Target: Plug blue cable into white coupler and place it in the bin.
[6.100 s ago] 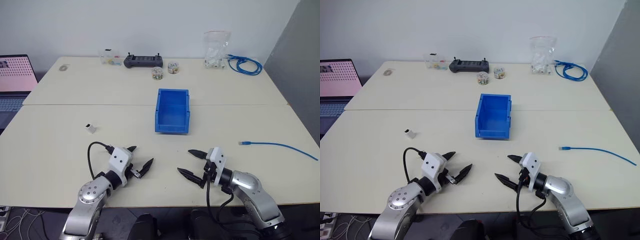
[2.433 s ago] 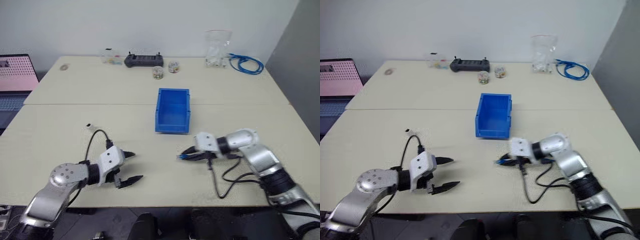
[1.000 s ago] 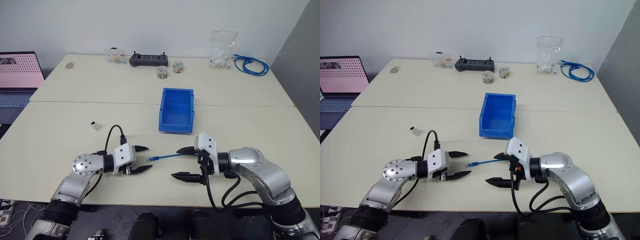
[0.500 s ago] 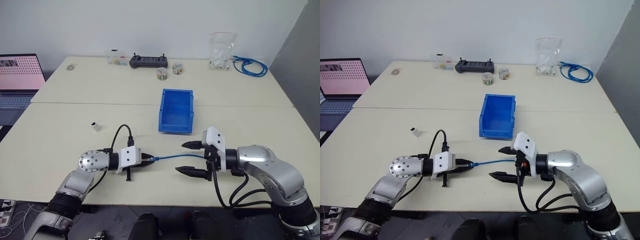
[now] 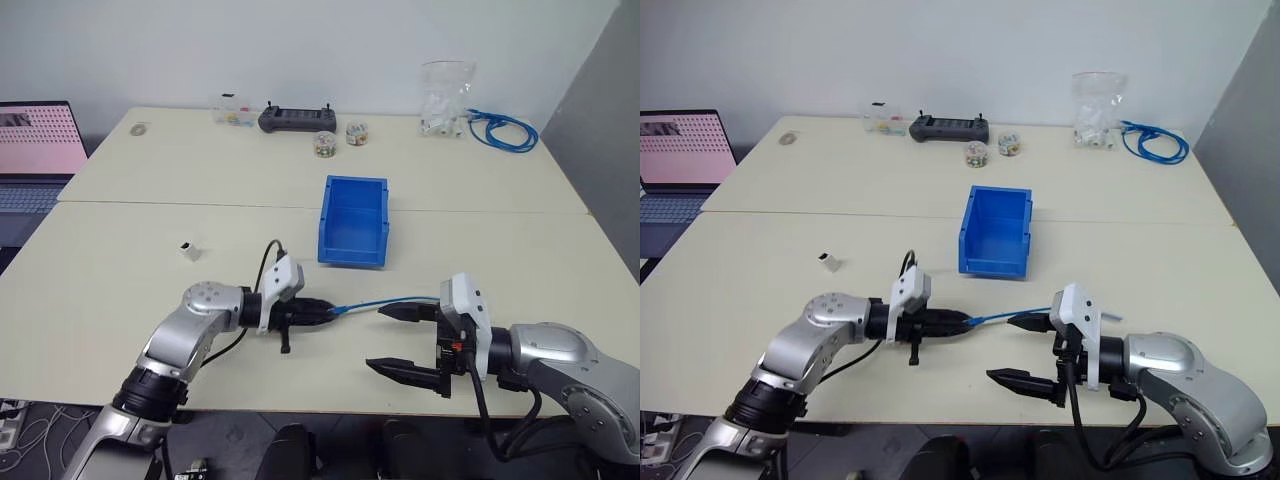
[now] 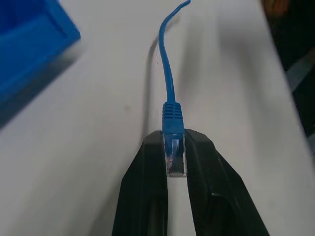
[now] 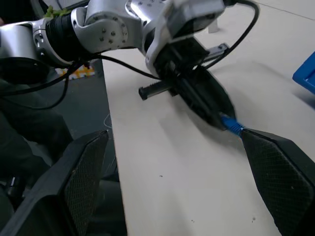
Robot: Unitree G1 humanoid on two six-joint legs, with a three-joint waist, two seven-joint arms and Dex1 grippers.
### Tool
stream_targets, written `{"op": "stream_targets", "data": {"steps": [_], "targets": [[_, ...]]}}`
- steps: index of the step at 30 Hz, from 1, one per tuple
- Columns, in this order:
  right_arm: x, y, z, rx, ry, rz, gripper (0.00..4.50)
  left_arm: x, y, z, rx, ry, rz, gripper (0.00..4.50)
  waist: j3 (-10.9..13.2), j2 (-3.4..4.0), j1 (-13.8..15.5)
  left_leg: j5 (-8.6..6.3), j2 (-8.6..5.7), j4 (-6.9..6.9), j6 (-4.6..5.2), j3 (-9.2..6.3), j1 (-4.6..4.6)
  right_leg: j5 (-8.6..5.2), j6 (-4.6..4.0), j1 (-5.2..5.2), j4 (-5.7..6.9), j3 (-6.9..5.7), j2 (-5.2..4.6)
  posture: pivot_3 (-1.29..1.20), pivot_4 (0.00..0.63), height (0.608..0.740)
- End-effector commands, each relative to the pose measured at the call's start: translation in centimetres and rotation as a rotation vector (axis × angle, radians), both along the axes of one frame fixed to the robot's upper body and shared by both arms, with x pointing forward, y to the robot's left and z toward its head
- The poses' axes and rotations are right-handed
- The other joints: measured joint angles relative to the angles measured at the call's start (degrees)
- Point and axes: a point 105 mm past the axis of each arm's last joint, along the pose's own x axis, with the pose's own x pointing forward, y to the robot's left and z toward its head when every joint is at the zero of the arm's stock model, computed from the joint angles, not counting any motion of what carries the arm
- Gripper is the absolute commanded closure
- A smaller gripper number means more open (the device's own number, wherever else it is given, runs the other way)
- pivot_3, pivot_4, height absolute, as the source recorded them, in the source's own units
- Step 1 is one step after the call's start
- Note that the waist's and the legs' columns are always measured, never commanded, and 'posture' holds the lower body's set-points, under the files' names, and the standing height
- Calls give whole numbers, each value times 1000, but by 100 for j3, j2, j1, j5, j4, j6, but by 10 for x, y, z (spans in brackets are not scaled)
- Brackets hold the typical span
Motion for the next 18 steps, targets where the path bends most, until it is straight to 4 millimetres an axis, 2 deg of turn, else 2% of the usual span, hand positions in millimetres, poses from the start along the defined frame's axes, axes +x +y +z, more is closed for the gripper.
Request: {"op": "stream_targets", "data": {"steps": [1, 9, 18], "targets": [[-2, -2, 11, 83, 24, -46, 0, -3, -7, 34, -166, 109, -9, 4274, 0, 0, -31, 0, 0, -2, 0, 1, 2, 0, 0, 0, 0, 1, 1, 0, 150, 740], [19, -2, 31, 293, 84, -169, 0, -16, -13, 75, -403, 338, -56, 4274, 1, 0, -125, 1, 2, -1, -1, 1, 3, 0, 0, 0, 3, 6, 4, 0, 150, 740], [30, 11, 58, 461, 134, -126, 0, -27, -18, 84, -457, 402, -65, 4274, 1, 0, -124, 1, 0, -2, -2, 2, 2, 0, -1, -2, 2, 10, 2, 0, 150, 740]]}}
